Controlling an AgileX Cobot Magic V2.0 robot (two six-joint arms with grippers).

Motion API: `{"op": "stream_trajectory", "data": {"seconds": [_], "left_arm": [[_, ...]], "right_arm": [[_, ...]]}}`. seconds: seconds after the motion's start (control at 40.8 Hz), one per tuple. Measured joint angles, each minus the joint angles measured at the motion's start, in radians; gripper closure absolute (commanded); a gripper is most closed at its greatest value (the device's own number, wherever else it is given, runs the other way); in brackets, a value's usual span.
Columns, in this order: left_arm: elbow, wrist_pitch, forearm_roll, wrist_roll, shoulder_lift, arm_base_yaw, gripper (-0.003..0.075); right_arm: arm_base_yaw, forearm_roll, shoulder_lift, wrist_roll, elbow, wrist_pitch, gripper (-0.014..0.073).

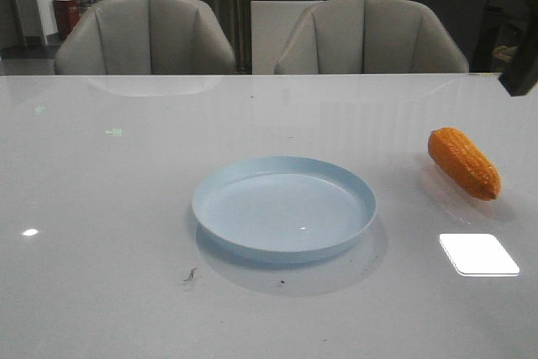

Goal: Place corn on plate with both arms

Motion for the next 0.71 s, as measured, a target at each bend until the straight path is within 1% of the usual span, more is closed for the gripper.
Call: {"op": "stream_trajectory", "data": {"seconds": [0.073,0.245,0.392,0.514,0.71], "left_arm": [[0.000,0.000,0.000,0.000,0.000,0.000,0.0552],[0.000,0.000,0.000,0.000,0.000,0.000,0.0552],[0.000,0.000,0.000,0.000,0.000,0.000,0.0552],[0.000,0.000,0.000,0.000,0.000,0.000,0.0552],[0.000,0.000,0.000,0.000,0.000,0.000,0.0552]], "right_arm": [[0.000,0.000,0.103,0.008,-0.109,0.020,-0.0018],[0.000,-0.006,0.286,0.013,-0.302,0.096,-0.0018],[0.000,-0.069,0.442,0.068,-0.455,0.174,-0.0018],[0.000,-0.141,0.526,0.105,-0.523,0.205,-0.0018],[-0.002,-0.157,0.615,0.112,-0.558,0.191,-0.0018]]}}
